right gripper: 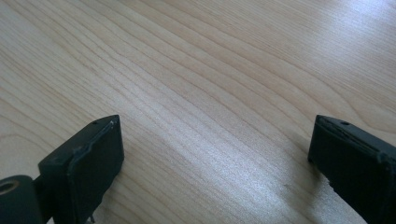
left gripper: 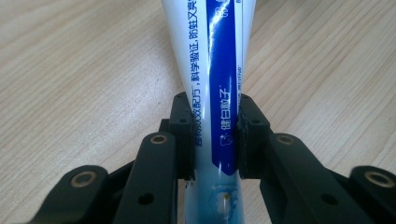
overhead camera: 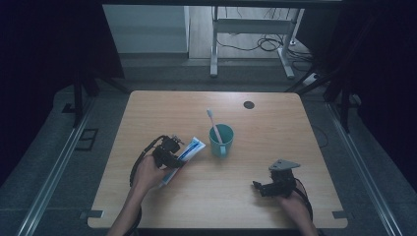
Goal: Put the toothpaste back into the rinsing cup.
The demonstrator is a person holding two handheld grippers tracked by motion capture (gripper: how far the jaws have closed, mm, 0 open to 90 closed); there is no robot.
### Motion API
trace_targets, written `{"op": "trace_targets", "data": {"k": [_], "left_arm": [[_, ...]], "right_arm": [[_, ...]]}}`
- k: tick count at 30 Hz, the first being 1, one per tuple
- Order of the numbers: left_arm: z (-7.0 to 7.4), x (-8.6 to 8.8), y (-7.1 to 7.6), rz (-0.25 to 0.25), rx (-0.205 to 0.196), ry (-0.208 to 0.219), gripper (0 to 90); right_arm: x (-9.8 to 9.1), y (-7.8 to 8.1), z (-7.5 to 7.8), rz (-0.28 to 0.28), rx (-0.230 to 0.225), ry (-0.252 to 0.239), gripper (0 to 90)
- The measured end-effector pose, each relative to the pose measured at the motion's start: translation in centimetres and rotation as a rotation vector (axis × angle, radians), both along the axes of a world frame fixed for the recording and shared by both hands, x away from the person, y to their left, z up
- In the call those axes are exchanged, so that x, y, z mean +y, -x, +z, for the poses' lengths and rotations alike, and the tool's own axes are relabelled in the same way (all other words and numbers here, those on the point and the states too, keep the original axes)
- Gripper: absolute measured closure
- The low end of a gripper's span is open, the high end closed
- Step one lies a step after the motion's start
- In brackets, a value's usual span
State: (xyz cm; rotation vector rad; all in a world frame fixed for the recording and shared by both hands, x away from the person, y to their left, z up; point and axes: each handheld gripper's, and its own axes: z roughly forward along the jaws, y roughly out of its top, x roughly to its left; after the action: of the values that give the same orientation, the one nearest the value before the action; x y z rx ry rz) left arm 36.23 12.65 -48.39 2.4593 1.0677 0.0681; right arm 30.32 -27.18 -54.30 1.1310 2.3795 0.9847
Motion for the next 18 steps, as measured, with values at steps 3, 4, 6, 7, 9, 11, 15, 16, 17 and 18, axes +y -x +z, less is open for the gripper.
{"op": "trace_targets", "data": {"k": [3,4,6,7,9,11,15,16,17,18], "left_arm": [[0.4,0.4,0.3,0.011,-0.024,0.037,72.5],[0.5,0.5,0.4,0.01,-0.031,0.045,72.5],[0.8,0.7,0.5,0.015,-0.048,0.068,72.5],[0.9,0.8,0.6,0.016,-0.053,0.078,72.5],[1.3,1.0,0.8,0.018,-0.069,0.1,72.6],[1.6,1.2,1.0,0.023,-0.081,0.122,72.6],[2.2,1.3,1.2,0.028,-0.115,0.157,72.6],[2.3,1.3,1.2,0.026,-0.122,0.164,72.6],[2.5,1.4,1.3,0.025,-0.133,0.172,72.6],[2.7,1.3,1.4,0.027,-0.131,0.178,72.6]], "right_arm": [[0.0,0.0,0.0,0.001,0.0,0.0,3.3],[0.0,0.0,0.0,0.001,-0.001,0.0,3.3],[0.0,0.0,0.0,0.0,-0.001,0.0,3.3],[0.0,0.0,0.0,0.001,0.0,0.0,3.3],[0.0,0.0,0.0,0.001,-0.001,0.0,3.3],[0.0,0.0,0.0,0.001,-0.001,0.0,3.3],[0.0,0.0,0.0,0.001,0.0,0.001,3.3],[0.0,0.0,0.0,0.001,0.0,0.001,3.3],[0.0,0.0,0.0,0.0,0.001,0.001,3.3],[0.0,0.0,0.0,0.0,0.001,0.001,3.3]]}}
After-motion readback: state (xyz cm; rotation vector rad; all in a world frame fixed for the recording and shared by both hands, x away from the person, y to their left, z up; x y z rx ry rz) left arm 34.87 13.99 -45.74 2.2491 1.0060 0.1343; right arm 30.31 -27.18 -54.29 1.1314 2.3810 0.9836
